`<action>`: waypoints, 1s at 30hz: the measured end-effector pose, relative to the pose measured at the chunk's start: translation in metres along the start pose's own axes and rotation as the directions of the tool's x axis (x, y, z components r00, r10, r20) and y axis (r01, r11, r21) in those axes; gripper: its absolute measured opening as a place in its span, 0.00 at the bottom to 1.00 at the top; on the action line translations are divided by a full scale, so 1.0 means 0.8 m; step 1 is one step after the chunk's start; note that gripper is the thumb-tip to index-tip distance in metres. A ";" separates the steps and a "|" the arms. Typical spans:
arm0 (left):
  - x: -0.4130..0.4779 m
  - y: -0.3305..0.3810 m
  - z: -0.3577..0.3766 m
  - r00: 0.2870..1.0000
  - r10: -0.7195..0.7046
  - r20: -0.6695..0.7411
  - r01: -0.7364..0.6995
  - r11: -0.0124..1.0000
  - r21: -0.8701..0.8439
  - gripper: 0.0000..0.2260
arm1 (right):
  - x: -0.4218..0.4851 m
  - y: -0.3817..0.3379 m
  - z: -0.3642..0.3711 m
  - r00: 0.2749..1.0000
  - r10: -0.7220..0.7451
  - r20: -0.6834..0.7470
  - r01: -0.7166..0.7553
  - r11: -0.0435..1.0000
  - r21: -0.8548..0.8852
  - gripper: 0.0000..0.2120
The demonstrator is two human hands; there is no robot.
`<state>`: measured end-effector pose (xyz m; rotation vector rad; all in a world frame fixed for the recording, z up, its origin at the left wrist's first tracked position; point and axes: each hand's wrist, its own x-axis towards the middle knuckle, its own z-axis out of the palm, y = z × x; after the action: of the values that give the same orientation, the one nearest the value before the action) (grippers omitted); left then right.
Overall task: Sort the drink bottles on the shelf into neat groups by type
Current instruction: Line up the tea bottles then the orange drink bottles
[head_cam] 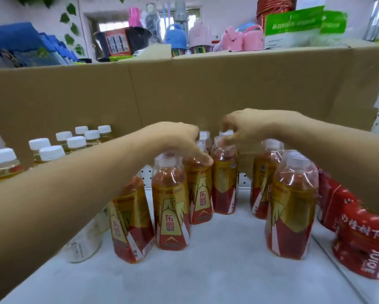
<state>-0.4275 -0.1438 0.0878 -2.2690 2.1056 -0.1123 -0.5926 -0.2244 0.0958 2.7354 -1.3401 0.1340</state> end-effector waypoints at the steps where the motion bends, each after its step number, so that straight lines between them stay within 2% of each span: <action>1: 0.006 0.002 0.003 1.000 0.000 0.020 0.000 1.000 0.000 0.39 | 0.004 -0.009 0.006 0.999 -0.024 0.030 0.024 0.999 0.022 0.24; 6: 0.019 -0.009 0.005 0.994 0.036 0.104 -0.020 0.989 -0.146 0.39 | 0.019 -0.013 0.018 0.988 -0.054 0.144 0.030 0.986 0.162 0.16; 9: 0.016 -0.015 0.001 0.990 0.067 0.122 -0.044 0.982 -0.185 0.30 | 0.018 -0.004 0.004 0.966 -0.141 0.219 0.109 0.983 0.149 0.09; 14: 0.017 -0.016 0.003 0.995 0.056 0.077 -0.044 0.986 -0.159 0.27 | 0.001 0.007 -0.004 0.954 -0.196 0.225 0.151 0.967 0.205 0.14; 21: 0.024 -0.006 0.005 0.999 0.039 0.024 -0.035 0.986 -0.161 0.28 | -0.002 0.008 0.008 0.978 -0.103 0.179 0.053 0.963 0.264 0.22; 25: 0.027 -0.005 0.007 0.999 0.030 0.019 -0.025 0.976 -0.217 0.30 | 0.002 0.008 0.012 0.980 -0.111 0.165 0.070 0.969 0.235 0.18; 30: 0.029 -0.001 0.009 1.000 0.027 -0.008 -0.028 0.974 -0.223 0.34 | 0.003 0.006 0.014 0.980 -0.107 0.166 0.068 0.972 0.225 0.19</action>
<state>-0.4243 -0.1667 0.0810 -2.3572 2.2548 0.1272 -0.5948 -0.2304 0.0854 3.0499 -1.3139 0.0337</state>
